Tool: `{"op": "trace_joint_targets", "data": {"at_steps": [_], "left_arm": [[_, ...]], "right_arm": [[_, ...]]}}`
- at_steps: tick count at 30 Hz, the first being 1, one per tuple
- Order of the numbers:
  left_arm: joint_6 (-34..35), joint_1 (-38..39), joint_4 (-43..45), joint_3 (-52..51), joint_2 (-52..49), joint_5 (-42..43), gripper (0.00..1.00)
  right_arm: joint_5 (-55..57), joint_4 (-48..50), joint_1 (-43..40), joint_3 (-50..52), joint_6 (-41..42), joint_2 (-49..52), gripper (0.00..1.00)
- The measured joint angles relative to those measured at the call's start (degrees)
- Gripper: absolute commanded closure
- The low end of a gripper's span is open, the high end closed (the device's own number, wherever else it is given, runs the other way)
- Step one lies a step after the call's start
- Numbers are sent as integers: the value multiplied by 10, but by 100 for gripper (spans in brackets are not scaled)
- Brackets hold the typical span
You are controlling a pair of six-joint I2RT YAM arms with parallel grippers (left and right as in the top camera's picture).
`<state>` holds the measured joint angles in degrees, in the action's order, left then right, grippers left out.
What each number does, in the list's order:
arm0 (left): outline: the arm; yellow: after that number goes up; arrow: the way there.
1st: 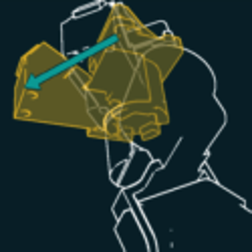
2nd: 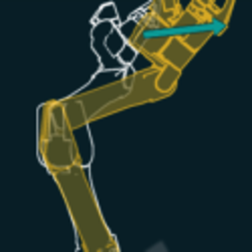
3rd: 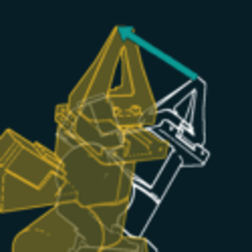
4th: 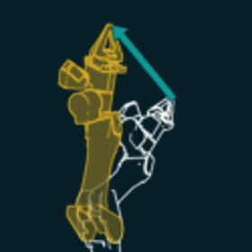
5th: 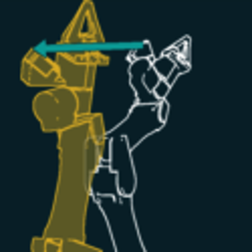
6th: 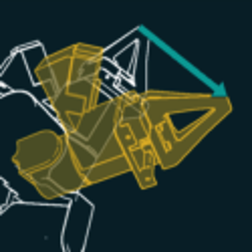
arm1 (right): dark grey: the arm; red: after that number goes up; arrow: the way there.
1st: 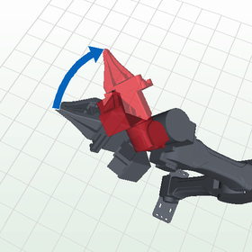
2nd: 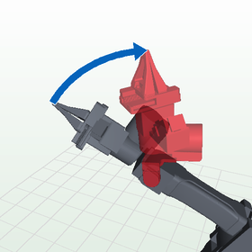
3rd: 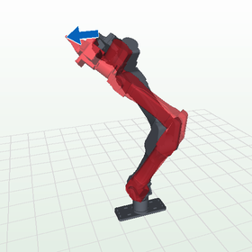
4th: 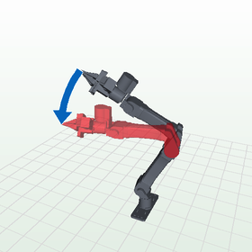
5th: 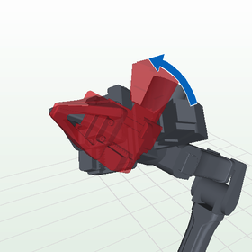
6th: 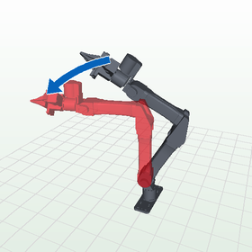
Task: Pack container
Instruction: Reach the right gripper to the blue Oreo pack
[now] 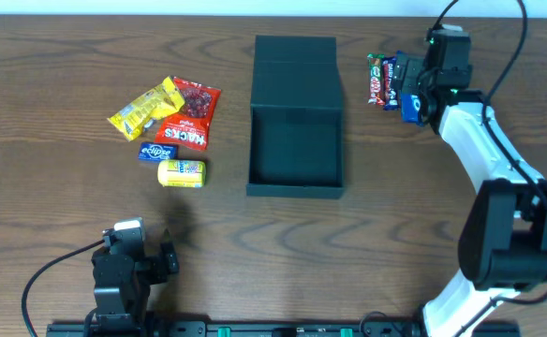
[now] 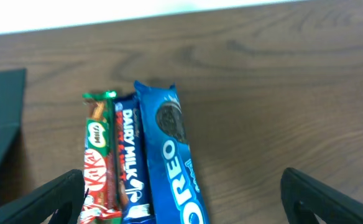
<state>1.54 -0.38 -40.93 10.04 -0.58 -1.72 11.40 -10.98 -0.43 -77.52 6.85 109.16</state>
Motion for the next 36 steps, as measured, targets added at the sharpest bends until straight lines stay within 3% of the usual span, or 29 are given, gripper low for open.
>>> {"op": "trace_joint_targets", "data": {"at_steps": [4,15,36], "left_arm": [[0,0,0,0,0,0,5],[0,0,0,0,0,0,5],[0,0,0,0,0,0,5]], "right_arm": [[0,2,-6,0,-3,31,11],[-20,2,-18,0,-4,59,8],[-40,9,-26,0,-6,102,16]]}}
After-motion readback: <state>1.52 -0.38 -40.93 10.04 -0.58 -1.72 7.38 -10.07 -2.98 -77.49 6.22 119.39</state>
